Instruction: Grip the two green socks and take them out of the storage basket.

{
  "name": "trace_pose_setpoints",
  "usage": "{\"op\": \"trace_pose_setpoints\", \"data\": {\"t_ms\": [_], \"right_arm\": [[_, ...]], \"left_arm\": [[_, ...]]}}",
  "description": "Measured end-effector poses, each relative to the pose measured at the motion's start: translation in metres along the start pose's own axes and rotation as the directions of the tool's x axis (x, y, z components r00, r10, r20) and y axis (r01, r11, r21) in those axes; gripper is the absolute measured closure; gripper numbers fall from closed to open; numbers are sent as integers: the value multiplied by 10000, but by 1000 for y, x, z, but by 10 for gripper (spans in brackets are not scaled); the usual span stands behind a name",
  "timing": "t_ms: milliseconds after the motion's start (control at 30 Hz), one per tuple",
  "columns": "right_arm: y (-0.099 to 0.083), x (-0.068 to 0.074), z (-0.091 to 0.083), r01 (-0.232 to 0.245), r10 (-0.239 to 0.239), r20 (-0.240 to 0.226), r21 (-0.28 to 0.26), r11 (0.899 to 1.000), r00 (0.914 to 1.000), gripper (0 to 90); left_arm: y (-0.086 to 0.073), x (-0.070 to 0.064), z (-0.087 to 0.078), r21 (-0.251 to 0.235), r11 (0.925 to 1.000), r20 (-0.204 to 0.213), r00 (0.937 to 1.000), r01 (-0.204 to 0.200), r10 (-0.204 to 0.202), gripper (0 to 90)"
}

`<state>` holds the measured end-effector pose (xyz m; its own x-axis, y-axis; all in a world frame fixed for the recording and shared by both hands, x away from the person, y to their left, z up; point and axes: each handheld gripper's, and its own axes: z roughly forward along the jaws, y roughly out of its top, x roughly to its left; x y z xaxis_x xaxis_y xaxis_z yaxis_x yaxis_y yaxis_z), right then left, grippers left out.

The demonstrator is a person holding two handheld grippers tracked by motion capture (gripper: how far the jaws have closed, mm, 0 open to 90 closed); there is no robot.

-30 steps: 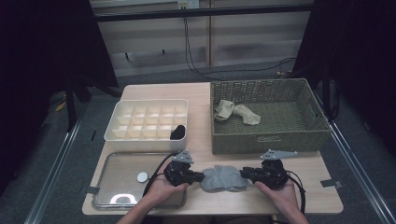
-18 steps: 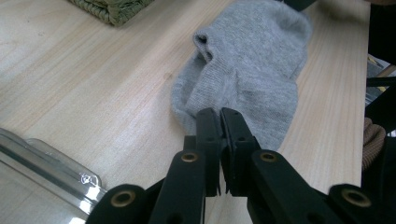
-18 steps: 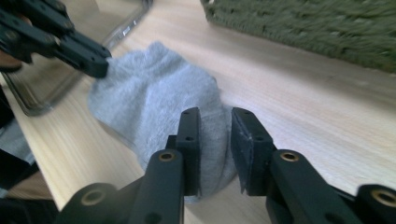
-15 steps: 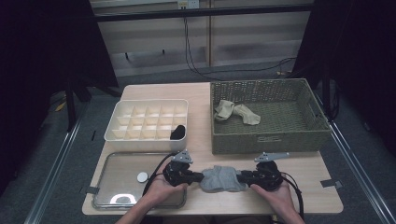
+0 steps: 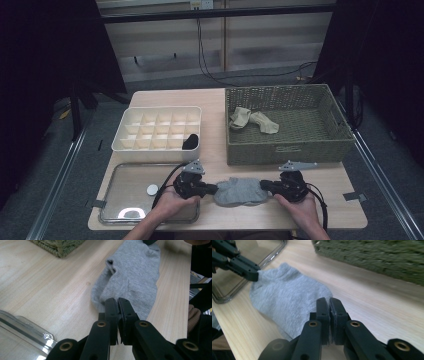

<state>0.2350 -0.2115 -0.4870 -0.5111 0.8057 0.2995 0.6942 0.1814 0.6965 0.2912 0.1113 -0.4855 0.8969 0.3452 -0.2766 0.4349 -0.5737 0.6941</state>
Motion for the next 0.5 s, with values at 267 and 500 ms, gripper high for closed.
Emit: {"op": "trace_pose_setpoints", "data": {"t_ms": [267, 500], "right_arm": [[-3, -2, 6, 95, -103, 181, 427, 9990, 9998, 866], [1, -2, 1, 37, -37, -87, -35, 10000, 10000, 783]], "left_arm": [[-1, 4, 9, 161, 9998, -93, 9999, 89, -88, 867], [-2, -2, 9, 310, 9995, 79, 10000, 7, -9, 864]]}}
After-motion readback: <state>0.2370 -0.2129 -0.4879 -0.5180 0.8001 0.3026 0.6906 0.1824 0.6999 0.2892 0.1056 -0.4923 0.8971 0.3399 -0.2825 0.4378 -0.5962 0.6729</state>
